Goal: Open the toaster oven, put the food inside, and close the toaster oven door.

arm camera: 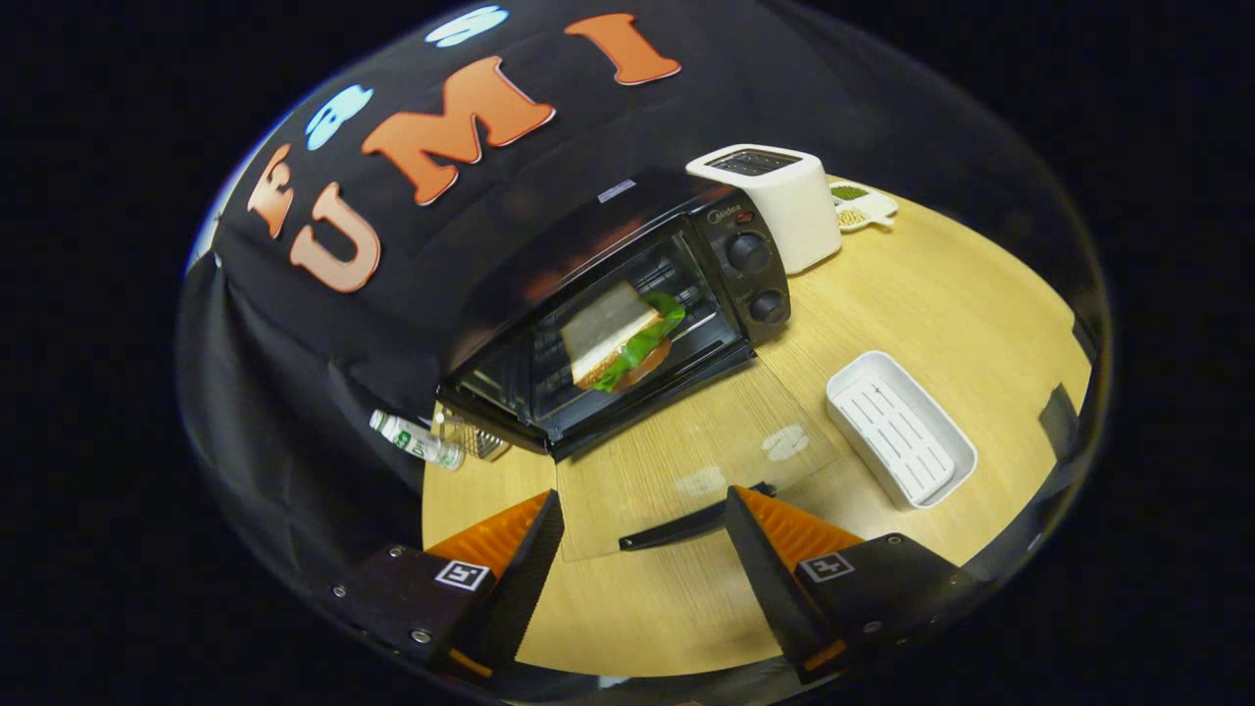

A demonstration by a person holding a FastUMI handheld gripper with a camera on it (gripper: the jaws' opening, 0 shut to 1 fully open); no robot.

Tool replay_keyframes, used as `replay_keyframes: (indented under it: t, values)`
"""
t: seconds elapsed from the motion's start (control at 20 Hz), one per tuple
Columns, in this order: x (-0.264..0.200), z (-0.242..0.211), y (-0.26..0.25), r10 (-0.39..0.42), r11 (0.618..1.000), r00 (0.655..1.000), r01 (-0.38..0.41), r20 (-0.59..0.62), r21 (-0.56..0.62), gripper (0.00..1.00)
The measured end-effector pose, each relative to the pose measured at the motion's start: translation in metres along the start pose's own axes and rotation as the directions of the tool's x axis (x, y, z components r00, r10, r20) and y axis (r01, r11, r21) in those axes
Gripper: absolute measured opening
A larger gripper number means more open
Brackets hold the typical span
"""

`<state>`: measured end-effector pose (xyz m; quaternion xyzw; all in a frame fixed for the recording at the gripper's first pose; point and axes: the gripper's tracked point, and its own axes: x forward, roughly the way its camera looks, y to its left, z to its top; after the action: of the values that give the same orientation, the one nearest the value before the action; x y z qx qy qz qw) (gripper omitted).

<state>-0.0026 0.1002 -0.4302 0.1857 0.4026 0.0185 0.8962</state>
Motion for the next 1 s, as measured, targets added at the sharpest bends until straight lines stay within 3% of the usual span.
replay_keyframes:
  t: [0.2,0.5,0.75,1.0]
  values:
    - [-0.004,-0.023,-0.018,-0.064,0.982,0.998,0.063,0.003,-0.177,0.99]
    - [0.017,-0.058,-0.058,-0.209,0.890,0.978,0.187,-0.007,-0.415,0.99]
    - [0.055,-0.086,-0.061,-0.214,0.886,0.975,0.164,-0.067,-0.433,1.00]
    - [0.080,-0.084,-0.057,-0.221,0.889,0.972,0.170,-0.074,-0.426,1.00]
